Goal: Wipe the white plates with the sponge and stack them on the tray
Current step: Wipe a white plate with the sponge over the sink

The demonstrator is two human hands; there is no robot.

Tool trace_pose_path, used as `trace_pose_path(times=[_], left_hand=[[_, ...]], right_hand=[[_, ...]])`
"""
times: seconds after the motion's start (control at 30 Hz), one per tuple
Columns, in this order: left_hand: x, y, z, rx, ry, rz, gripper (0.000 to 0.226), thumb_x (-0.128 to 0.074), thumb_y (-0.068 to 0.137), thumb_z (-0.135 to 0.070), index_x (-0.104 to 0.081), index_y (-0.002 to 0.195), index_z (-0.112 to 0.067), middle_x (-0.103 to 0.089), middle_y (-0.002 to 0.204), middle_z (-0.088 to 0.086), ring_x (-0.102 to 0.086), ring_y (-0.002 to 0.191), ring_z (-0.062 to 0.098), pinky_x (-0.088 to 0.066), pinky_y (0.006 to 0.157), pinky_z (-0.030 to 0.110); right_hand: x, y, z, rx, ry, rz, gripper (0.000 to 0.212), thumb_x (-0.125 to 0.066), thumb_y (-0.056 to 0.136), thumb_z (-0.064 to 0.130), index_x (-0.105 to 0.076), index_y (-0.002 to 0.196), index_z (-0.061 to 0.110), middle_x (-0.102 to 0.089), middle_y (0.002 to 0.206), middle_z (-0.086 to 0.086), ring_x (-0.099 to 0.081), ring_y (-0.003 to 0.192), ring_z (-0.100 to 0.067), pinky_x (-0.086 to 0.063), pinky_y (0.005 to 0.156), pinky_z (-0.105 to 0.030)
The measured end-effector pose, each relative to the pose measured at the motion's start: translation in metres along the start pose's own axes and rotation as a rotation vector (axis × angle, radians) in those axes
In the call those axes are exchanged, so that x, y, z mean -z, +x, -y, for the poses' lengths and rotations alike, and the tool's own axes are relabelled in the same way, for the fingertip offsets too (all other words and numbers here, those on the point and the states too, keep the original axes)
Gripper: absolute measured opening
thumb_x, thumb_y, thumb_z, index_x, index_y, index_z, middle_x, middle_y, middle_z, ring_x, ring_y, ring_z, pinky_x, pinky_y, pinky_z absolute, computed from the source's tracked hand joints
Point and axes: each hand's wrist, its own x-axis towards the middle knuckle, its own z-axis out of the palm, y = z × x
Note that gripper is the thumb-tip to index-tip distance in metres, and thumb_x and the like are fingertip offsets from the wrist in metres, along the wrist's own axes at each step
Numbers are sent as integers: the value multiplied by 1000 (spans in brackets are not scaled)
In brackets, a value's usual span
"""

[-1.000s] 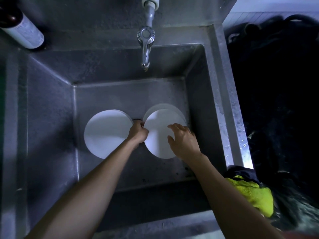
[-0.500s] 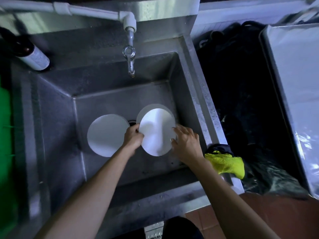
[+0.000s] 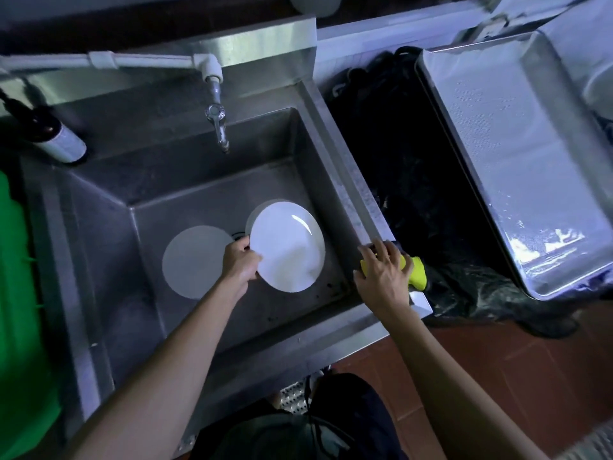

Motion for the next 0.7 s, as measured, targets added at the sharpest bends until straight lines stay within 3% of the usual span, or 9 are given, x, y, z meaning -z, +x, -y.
trace_pose_path(times=[0.17, 0.3, 0.47, 0.57, 0.7], left_hand=[[-7, -25, 1, 7, -45, -18, 45, -53, 78, 8, -71, 83, -33, -73, 96, -8, -68, 91, 26, -59, 71, 45], [-15, -40, 1, 9, -68, -64, 45, -53, 79, 9, -71, 79, -33, -73, 89, -9, -66, 86, 25, -55, 66, 41], [-20, -59, -2, -4, -128, -94, 45, -54, 82, 9, -72, 90, -31, -75, 88, -15, -70, 94, 20, -62, 67, 41], [-21, -66, -3, -13, -166, -106, 48, -54, 84, 10, -71, 105, -29, -73, 106, -8, -68, 102, 24, -62, 62, 34], [-23, -74, -2, -12, -221, -124, 44, -56, 85, 11, -72, 101, -27, -73, 109, -7, -66, 106, 26, -59, 60, 30]], right_hand=[[-11, -7, -33, -63, 3, 48, 64, -64, 89, 47, -36, 146, 35, -13, 164, -4, -3, 150, -37, -11, 114, -72], [-16, -5, -47, -39, 8, 125, 71, -58, 91, 57, -25, 152, 40, -9, 164, -3, -3, 150, -40, -14, 112, -73], [-14, 1, -53, 25, -32, 87, 61, -59, 90, 51, -37, 145, 39, -28, 156, -4, -26, 139, -38, -39, 99, -61], [-10, 4, -56, 46, -37, 53, 56, -64, 87, 45, -47, 139, 37, -39, 147, -3, -37, 130, -37, -43, 93, -57], [-5, 7, -61, 80, 15, 42, 48, -66, 85, 41, -55, 130, 32, -45, 136, -1, -43, 120, -35, -44, 90, -53]])
